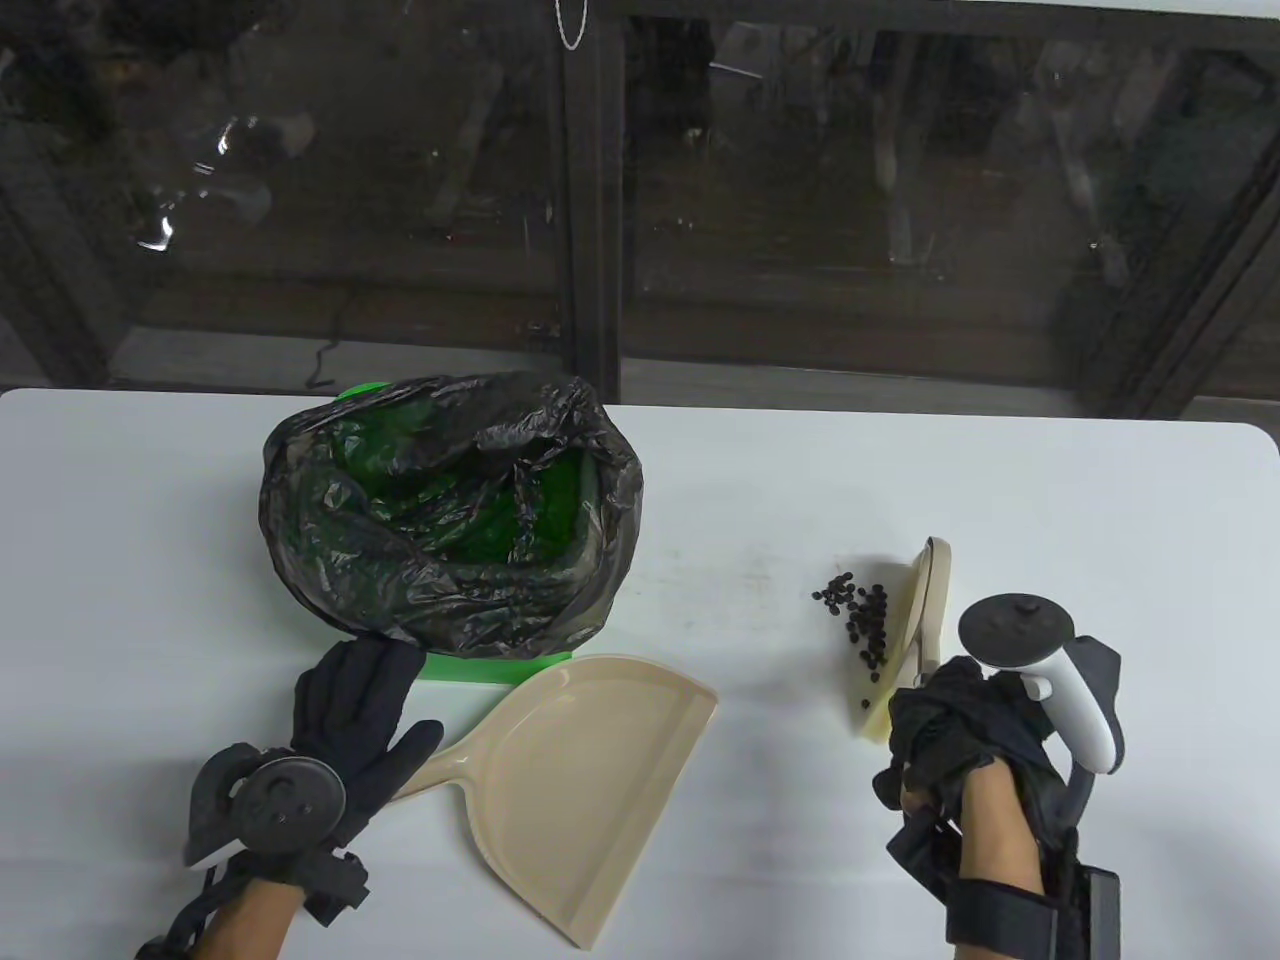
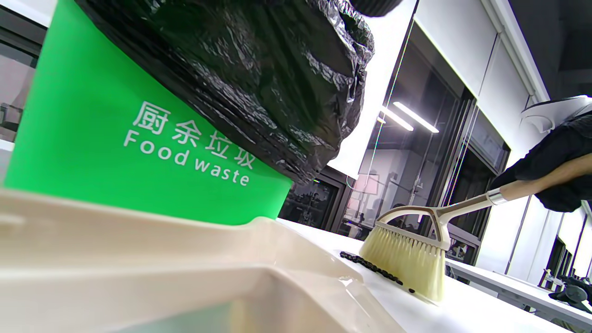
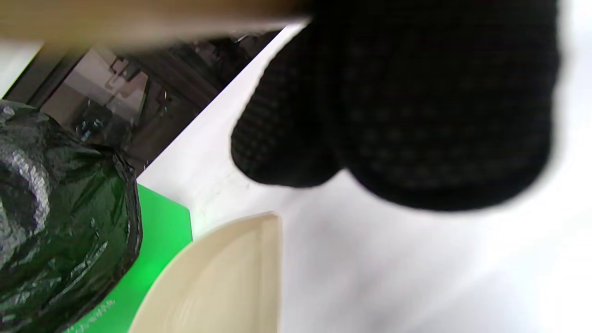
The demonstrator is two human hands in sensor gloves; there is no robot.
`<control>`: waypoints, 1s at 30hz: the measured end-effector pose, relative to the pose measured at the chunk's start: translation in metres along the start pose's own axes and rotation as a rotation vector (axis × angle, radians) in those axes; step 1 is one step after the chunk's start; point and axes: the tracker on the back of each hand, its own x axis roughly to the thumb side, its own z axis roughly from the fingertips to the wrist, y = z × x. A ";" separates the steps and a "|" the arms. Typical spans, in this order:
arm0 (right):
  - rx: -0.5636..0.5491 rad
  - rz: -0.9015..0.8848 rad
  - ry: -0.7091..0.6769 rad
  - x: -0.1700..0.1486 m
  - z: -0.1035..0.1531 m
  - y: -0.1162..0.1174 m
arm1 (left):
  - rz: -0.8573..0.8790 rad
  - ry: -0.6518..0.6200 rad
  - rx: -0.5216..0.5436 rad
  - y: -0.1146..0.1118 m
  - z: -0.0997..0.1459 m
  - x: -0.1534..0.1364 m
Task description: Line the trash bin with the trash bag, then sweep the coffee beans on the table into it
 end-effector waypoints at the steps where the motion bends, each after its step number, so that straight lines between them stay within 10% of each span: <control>1: -0.014 -0.024 -0.001 0.002 -0.003 0.003 | 0.000 0.002 0.003 0.001 0.000 0.000; 17: -0.160 -0.043 -0.033 0.010 -0.026 0.004 | 0.011 0.005 0.009 0.002 0.000 -0.001; 30: -0.322 0.452 -0.059 -0.026 -0.051 0.027 | -0.010 0.020 -0.012 0.002 -0.001 0.000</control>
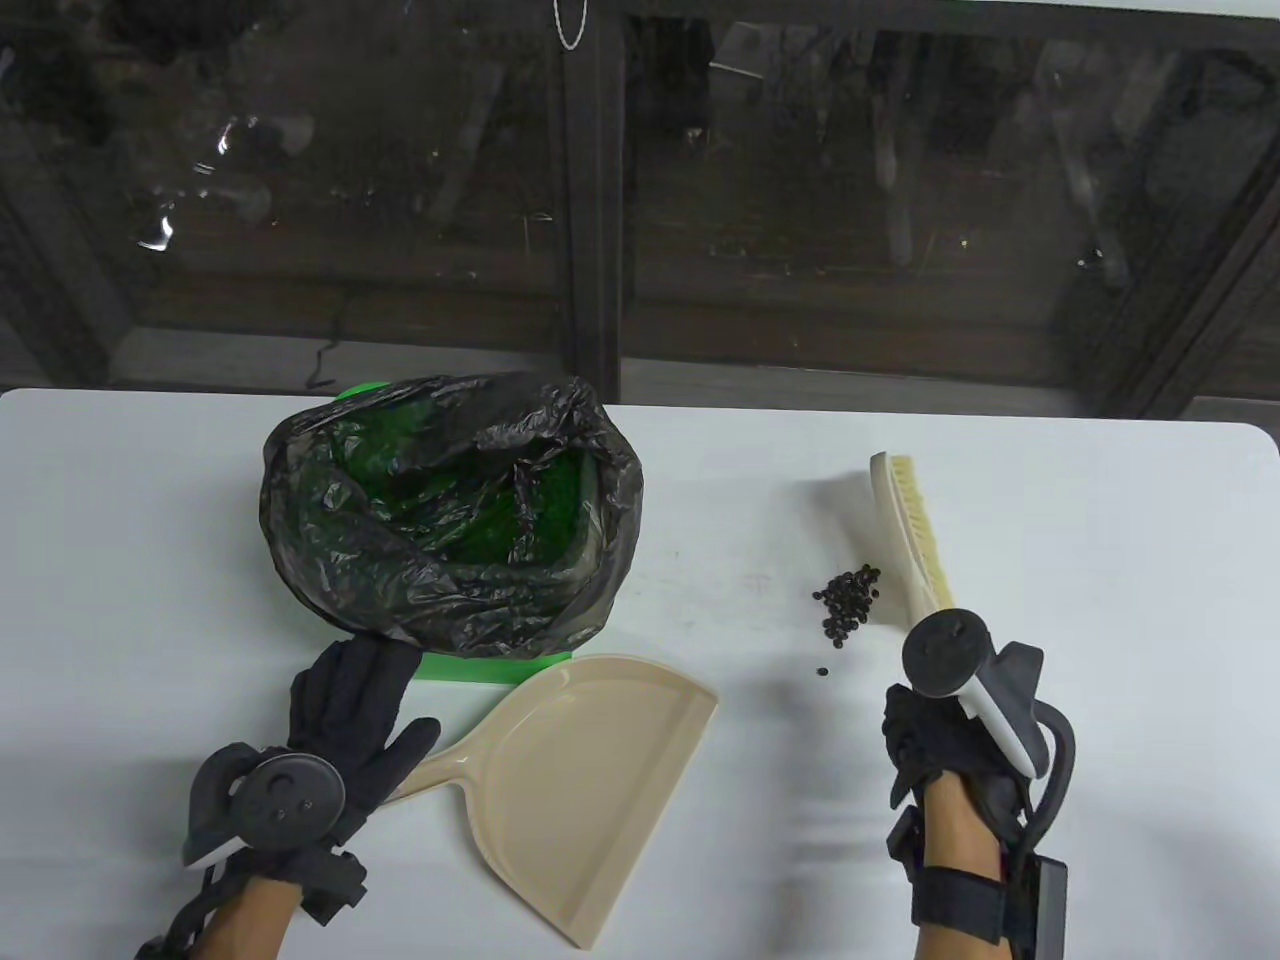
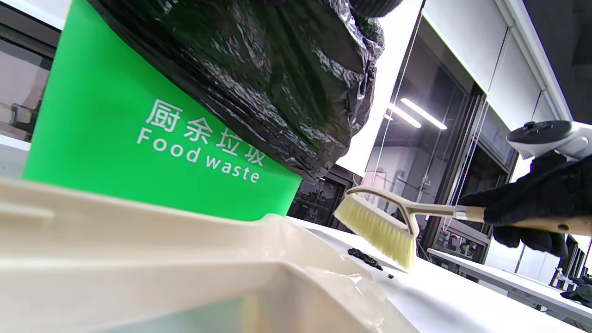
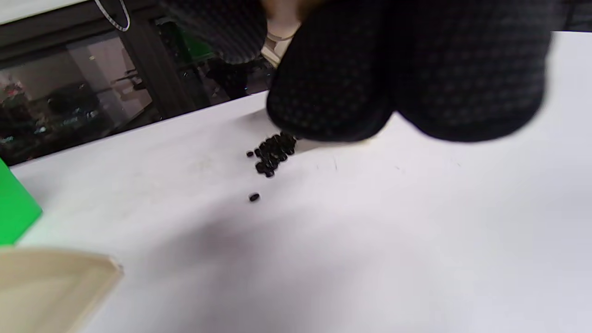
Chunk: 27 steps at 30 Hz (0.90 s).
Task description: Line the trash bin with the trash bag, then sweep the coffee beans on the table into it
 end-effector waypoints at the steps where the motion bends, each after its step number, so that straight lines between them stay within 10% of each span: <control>1: 0.008 0.017 -0.011 -0.002 -0.002 0.006 | -0.001 0.002 -0.003 0.000 0.000 0.000; 13: 0.002 0.291 -0.150 -0.003 0.009 0.004 | -0.016 0.023 -0.034 -0.004 -0.002 -0.001; 27: 0.186 -0.014 -0.362 0.001 0.038 -0.047 | -0.015 0.022 -0.037 -0.004 -0.003 -0.001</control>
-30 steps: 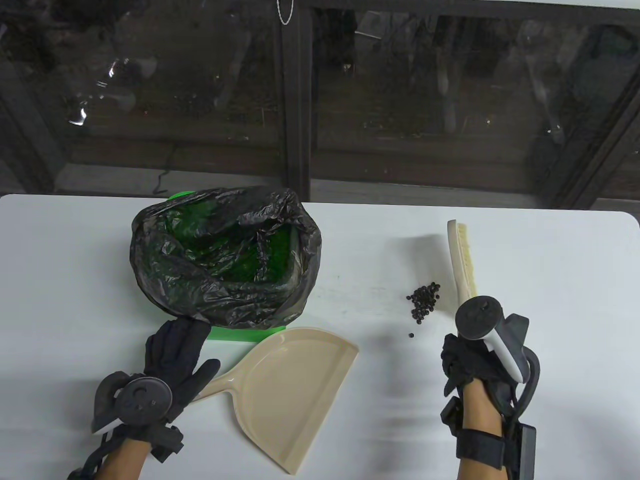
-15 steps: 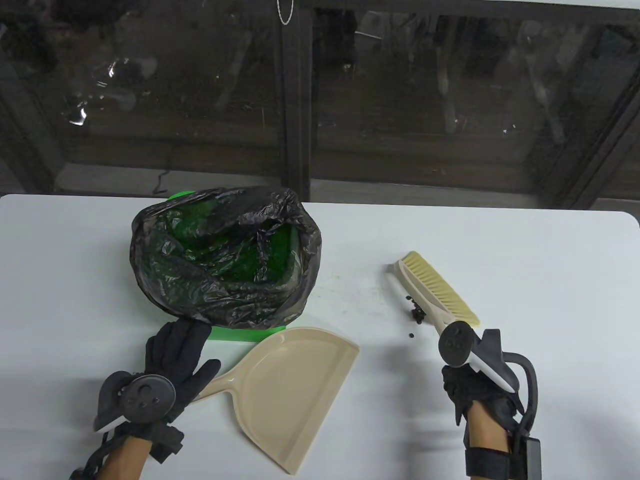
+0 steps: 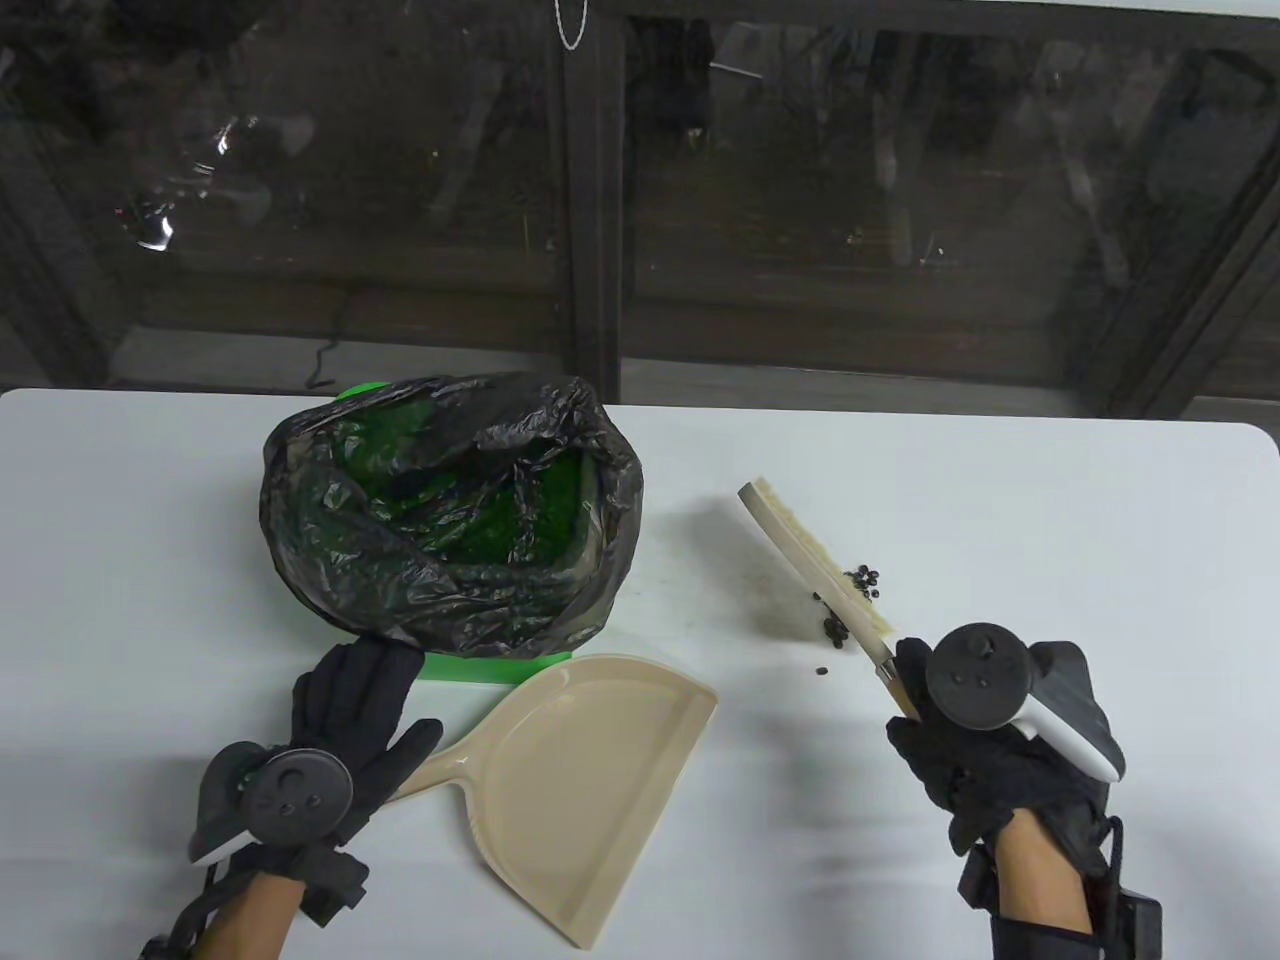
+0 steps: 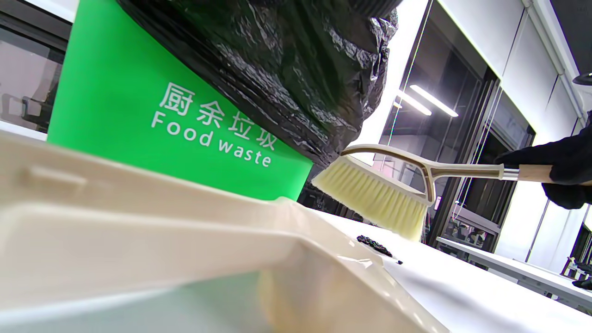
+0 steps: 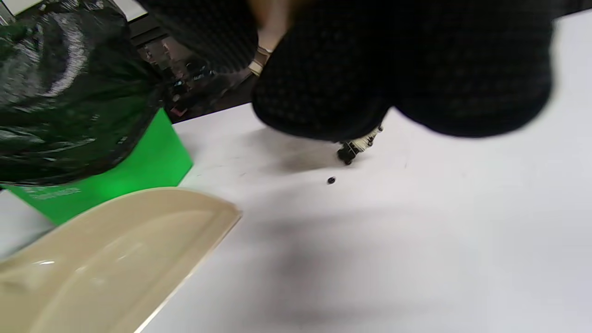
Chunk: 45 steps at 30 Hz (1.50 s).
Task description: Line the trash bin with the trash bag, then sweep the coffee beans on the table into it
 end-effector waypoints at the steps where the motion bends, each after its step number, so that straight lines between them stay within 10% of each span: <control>1: 0.004 -0.010 -0.014 0.001 0.001 -0.001 | 0.000 0.000 -0.001 0.000 0.000 0.000; 27: 0.072 -0.107 -0.063 0.001 -0.023 0.012 | 0.001 0.007 0.002 0.000 0.001 -0.002; 45: -0.544 -0.034 0.062 -0.007 -0.039 0.076 | -0.022 0.016 -0.030 -0.001 0.001 -0.002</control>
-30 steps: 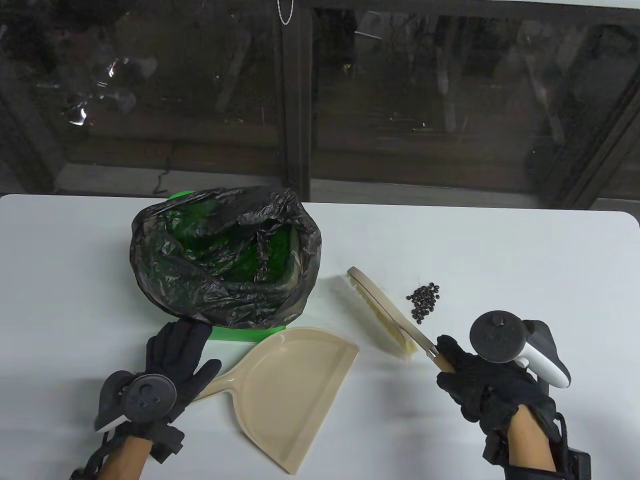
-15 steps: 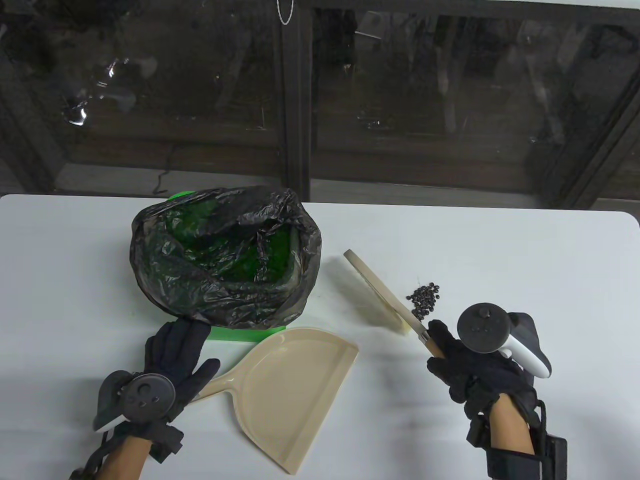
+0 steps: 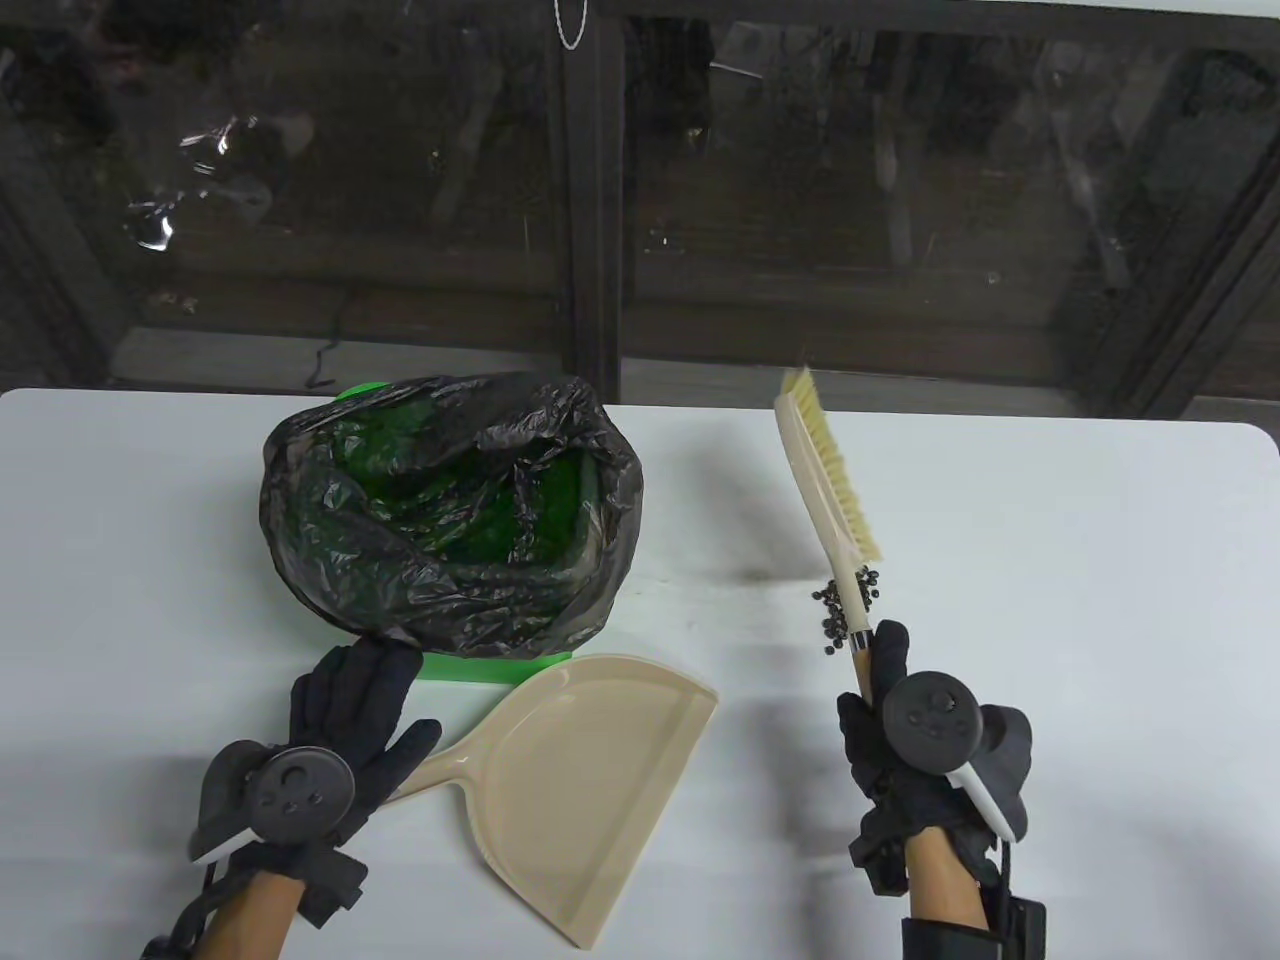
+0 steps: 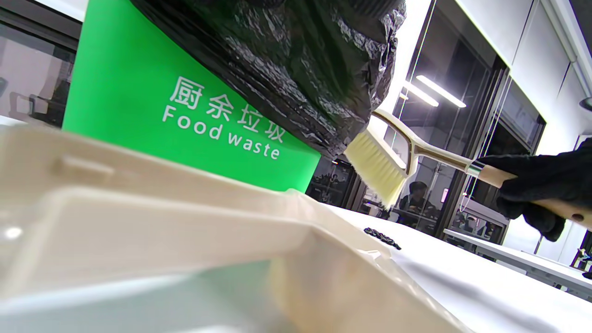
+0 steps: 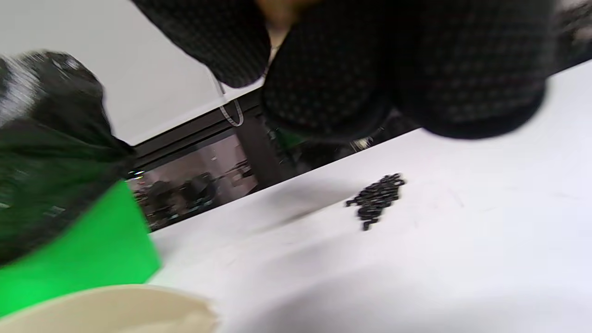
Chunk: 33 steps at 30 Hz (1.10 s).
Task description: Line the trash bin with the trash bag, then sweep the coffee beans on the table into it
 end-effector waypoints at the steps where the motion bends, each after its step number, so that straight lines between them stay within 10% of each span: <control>1: -0.019 0.025 0.008 -0.002 0.000 0.005 | -0.006 0.002 -0.007 0.000 0.000 0.000; 33: -0.002 0.035 0.147 -0.035 -0.001 0.018 | -0.369 -0.043 -0.473 -0.041 -0.015 0.019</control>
